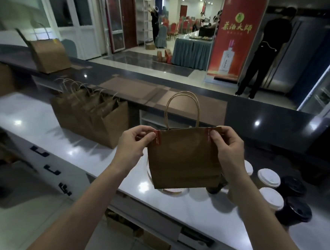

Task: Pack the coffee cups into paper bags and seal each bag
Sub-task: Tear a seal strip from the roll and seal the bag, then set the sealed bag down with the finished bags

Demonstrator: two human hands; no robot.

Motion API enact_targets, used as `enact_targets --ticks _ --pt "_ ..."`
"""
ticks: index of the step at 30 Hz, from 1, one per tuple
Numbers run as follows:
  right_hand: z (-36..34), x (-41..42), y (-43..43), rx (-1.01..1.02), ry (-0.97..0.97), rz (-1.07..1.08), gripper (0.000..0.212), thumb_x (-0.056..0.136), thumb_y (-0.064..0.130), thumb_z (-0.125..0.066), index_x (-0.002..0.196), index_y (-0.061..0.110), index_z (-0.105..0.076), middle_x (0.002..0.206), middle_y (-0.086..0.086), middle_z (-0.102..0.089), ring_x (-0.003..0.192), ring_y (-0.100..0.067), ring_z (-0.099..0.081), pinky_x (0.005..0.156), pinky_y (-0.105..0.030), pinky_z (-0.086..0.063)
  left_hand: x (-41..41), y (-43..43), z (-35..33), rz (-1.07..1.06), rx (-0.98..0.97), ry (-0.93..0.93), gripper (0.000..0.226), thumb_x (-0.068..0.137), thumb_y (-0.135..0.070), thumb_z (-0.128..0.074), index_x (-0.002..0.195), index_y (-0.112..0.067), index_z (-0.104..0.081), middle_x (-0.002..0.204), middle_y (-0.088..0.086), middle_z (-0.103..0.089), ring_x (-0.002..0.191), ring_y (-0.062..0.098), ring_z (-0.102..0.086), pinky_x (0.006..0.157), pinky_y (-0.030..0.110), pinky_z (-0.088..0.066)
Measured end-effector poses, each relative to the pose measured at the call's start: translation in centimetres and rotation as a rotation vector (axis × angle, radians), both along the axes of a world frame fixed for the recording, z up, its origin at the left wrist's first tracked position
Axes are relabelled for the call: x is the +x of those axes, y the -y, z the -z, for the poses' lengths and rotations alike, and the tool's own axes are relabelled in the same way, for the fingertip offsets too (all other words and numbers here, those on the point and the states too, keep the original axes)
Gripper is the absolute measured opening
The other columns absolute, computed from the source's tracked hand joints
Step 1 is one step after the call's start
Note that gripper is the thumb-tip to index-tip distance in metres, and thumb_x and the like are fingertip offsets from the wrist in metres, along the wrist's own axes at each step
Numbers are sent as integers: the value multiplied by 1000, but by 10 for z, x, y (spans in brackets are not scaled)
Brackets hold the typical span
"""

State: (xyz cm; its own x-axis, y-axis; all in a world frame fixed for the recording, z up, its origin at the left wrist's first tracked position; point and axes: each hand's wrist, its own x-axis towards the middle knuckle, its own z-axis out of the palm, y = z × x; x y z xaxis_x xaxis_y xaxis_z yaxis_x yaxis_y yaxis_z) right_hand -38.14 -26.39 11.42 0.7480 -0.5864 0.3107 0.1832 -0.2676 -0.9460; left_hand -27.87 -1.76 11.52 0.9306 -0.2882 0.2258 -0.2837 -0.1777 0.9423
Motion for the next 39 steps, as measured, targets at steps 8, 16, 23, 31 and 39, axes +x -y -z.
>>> enact_targets --ticks 8,16,23,31,39 --pt "-28 69 -40 27 -6 -152 9 105 28 -62 103 22 -68 96 2 -70 94 -20 -64 80 -33 -52 50 -49 -12 -69 -44 52 12 100 -29 -68 108 -28 -77 89 -12 -72 83 9 -64 61 18 -49" --pt "-38 151 -42 87 10 -214 12 104 27 -62 105 20 -72 94 2 -73 87 -14 -68 75 -31 -57 126 -82 -11 -21 -53 -8 26 99 -34 -52 113 -33 -74 119 -4 -63 113 17 -63 97 40 -54" --pt "-45 236 -36 150 -7 -275 14 104 23 -62 104 12 -71 88 -2 -72 79 -15 -68 69 -27 -58 227 -88 -9 77 164 33 28 104 -11 -60 111 -36 -71 110 -9 -76 108 7 -69 95 31 -56" --pt "-61 323 -28 287 -10 -345 14 103 17 -61 107 8 -70 85 -5 -71 75 -15 -68 70 -27 -57 319 -88 -5 287 113 -79 27 104 -20 -57 126 -21 -73 123 8 -75 122 27 -68 108 52 -51" --pt "-76 396 -42 181 -77 -322 17 103 21 -63 105 6 -71 84 -3 -70 78 -15 -66 72 -27 -54 374 -98 -24 363 111 -132 30 108 -24 -47 127 -19 -70 120 13 -74 114 32 -71 99 52 -57"
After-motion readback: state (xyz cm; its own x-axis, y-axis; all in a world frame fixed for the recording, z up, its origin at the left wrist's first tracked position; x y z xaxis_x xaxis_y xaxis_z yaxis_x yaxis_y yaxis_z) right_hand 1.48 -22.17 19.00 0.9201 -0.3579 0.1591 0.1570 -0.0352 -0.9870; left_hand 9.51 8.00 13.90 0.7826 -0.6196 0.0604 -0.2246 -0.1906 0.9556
